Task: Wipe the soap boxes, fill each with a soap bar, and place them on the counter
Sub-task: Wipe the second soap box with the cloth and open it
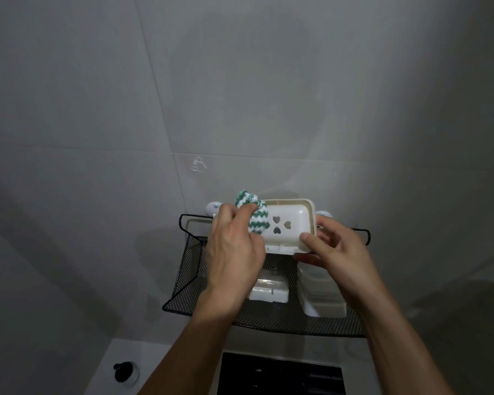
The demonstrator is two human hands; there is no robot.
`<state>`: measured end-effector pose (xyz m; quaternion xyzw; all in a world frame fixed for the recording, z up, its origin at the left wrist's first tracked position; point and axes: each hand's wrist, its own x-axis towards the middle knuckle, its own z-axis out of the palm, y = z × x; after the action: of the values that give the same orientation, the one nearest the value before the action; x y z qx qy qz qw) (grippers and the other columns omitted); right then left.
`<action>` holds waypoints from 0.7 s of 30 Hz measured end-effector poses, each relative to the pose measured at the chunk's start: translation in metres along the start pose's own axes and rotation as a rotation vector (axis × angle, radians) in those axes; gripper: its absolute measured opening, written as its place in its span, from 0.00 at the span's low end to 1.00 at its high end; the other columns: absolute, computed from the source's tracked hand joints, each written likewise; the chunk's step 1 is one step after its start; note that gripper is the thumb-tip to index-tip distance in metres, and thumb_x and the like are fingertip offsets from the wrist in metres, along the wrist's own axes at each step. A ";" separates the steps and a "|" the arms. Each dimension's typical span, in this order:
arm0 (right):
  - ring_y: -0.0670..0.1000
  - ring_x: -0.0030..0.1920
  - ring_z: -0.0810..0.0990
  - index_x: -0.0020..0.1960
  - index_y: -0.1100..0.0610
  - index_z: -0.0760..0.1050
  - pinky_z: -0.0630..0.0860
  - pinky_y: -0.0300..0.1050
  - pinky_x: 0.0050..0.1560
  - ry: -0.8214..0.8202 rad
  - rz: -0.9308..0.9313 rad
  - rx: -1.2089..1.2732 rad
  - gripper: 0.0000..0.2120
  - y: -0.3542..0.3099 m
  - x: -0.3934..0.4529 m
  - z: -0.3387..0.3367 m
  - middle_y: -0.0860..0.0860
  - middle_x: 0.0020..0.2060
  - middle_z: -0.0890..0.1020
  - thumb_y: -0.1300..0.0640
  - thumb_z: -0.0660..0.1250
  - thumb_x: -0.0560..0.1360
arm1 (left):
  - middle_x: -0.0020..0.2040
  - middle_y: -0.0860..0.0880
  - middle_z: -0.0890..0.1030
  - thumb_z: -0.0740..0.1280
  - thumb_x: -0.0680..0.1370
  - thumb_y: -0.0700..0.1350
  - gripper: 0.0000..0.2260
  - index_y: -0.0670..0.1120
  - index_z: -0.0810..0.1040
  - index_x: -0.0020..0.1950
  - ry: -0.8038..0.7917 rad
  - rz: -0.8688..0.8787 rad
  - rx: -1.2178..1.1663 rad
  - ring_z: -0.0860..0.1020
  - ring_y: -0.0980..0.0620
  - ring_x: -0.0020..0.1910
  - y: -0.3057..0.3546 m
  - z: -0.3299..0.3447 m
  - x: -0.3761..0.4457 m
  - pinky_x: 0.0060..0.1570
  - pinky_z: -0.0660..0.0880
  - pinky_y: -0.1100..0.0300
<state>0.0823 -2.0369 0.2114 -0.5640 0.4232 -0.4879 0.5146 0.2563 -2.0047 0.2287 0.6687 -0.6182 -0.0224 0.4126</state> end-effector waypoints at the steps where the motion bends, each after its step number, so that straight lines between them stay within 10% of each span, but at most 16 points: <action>1: 0.50 0.50 0.86 0.57 0.49 0.80 0.84 0.47 0.45 -0.004 0.006 0.013 0.14 -0.002 0.002 -0.001 0.49 0.49 0.87 0.66 0.67 0.78 | 0.51 0.51 0.71 0.66 0.75 0.35 0.20 0.45 0.77 0.67 0.002 0.023 0.008 0.73 0.50 0.50 0.001 -0.002 0.002 0.44 0.73 0.55; 16: 0.53 0.52 0.85 0.68 0.52 0.75 0.83 0.52 0.48 -0.164 0.053 0.172 0.21 -0.013 0.029 -0.010 0.53 0.57 0.84 0.64 0.69 0.76 | 0.53 0.47 0.74 0.63 0.77 0.38 0.20 0.46 0.76 0.69 -0.106 0.256 -0.050 0.75 0.46 0.52 0.024 -0.013 0.022 0.50 0.75 0.47; 21: 0.52 0.49 0.86 0.58 0.57 0.82 0.82 0.49 0.46 -0.151 0.044 0.282 0.18 -0.014 0.030 -0.017 0.55 0.50 0.86 0.59 0.77 0.69 | 0.56 0.47 0.73 0.64 0.78 0.37 0.21 0.41 0.72 0.72 -0.134 0.179 -0.161 0.74 0.51 0.54 0.020 -0.013 0.025 0.56 0.69 0.65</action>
<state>0.0698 -2.0679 0.2285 -0.5119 0.3225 -0.4874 0.6296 0.2531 -2.0167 0.2612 0.5724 -0.6979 -0.0796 0.4230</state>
